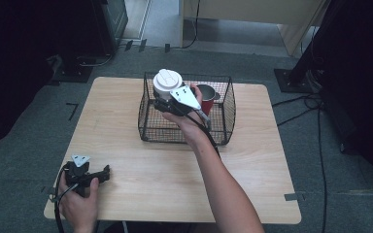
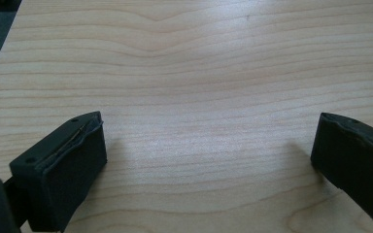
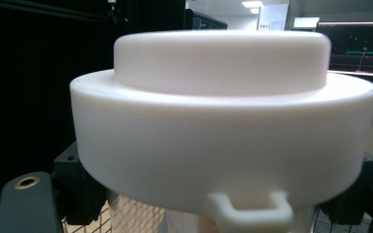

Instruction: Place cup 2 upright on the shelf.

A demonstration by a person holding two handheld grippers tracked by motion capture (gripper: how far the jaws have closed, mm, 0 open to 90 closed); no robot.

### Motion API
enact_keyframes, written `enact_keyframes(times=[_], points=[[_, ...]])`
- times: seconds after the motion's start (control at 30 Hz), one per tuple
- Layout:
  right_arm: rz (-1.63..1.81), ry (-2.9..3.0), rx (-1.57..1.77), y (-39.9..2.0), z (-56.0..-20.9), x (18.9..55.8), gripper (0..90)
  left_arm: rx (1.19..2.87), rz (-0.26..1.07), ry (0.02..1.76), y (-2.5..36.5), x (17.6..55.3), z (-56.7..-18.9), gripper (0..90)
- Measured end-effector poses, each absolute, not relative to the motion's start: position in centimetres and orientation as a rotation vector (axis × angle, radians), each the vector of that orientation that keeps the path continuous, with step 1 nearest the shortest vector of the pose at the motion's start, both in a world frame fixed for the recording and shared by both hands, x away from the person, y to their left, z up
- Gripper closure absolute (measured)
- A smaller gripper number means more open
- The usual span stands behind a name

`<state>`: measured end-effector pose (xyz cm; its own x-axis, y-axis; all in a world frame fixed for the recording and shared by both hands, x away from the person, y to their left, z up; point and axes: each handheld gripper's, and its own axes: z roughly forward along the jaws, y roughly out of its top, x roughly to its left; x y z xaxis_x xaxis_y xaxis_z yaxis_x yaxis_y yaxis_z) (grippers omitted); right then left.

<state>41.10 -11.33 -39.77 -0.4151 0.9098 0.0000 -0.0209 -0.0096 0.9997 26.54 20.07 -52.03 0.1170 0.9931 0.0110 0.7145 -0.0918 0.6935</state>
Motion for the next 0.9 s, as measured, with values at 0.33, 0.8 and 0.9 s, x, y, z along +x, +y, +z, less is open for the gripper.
enact_keyframes(times=[0.33, 0.8, 0.9], points=[[1.512, 1.498, 1.014, -11.4, -40.8, 43.0, 15.8, 1.866, 0.678, 1.651, 20.1, 26.5, -52.0, 0.1], [1.439, 1.543, 1.038, -10.4, -42.7, 44.9, 15.7, 1.867, 0.679, 1.651, 20.1, 26.5, -52.0, 0.0], [1.431, 1.554, 1.052, -10.3, -43.1, 45.1, 15.7, 1.867, 0.679, 1.651, 20.1, 26.5, -52.0, 0.0]])
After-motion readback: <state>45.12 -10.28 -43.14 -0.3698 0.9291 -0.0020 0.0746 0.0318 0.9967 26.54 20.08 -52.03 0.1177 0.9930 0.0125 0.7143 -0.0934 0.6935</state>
